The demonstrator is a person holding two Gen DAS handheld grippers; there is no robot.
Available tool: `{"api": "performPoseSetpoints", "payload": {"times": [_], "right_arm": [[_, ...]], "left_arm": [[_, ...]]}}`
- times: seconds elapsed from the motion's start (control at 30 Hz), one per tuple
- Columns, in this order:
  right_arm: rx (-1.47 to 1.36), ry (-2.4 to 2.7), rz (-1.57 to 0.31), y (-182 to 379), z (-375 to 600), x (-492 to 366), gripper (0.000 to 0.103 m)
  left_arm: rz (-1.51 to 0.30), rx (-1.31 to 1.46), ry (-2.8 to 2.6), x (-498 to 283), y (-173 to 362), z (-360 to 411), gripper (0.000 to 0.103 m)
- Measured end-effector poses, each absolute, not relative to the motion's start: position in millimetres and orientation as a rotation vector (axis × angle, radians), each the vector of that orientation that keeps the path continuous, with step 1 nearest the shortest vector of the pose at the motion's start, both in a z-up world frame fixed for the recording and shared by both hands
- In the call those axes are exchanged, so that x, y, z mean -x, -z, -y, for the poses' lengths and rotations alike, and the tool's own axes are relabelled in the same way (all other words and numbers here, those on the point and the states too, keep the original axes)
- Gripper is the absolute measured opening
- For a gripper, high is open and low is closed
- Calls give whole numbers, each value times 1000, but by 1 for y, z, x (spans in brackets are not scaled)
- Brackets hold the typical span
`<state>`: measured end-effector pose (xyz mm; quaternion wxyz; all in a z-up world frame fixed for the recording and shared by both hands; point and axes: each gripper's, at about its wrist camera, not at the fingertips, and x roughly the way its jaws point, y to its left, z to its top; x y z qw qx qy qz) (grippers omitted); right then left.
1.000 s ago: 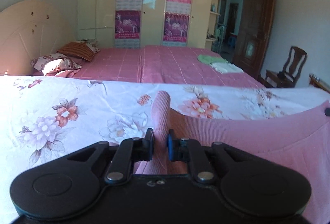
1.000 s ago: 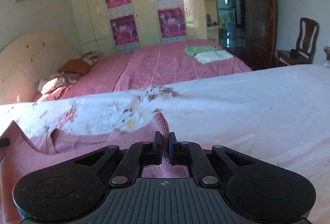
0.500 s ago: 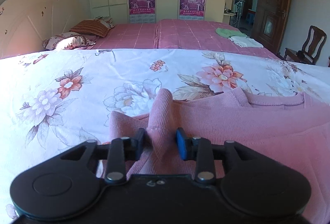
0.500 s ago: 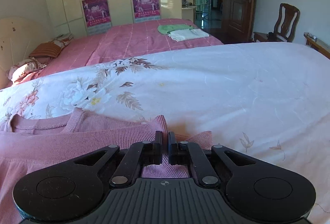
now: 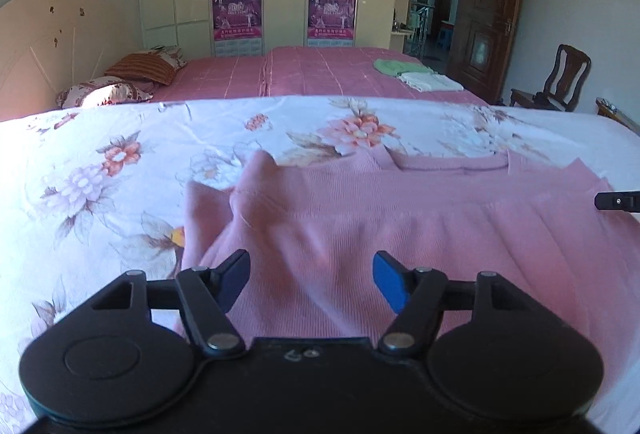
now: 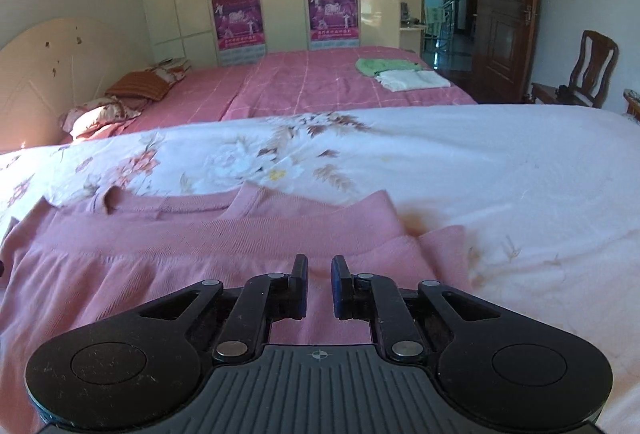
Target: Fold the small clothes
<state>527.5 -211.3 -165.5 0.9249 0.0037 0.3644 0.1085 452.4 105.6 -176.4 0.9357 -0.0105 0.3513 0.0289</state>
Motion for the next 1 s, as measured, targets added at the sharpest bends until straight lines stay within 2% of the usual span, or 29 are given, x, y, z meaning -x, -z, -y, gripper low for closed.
{"api": "performPoseSetpoints", "payload": {"times": [0.13, 0.3, 0.43, 0.7, 0.83, 1.0], "right_arm": [[63, -174, -779, 190, 214, -522, 11], [57, -113, -772, 195, 233, -514, 11], [5, -113, -770, 178, 234, -500, 11], [39, -355, -723, 154, 154, -445, 11], [104, -406, -728, 165, 119, -432, 11], [132, -340, -770, 190, 127, -429, 11]], "left_arm": [[-755, 19, -91, -448, 199, -113, 68], [-765, 42, -116, -443, 197, -118, 67], [-735, 51, -128, -423, 179, -108, 61], [-735, 33, -48, -396, 177, -71, 63], [-775, 21, -69, -390, 189, -74, 63], [-783, 10, -73, -380, 196, -81, 65]]}}
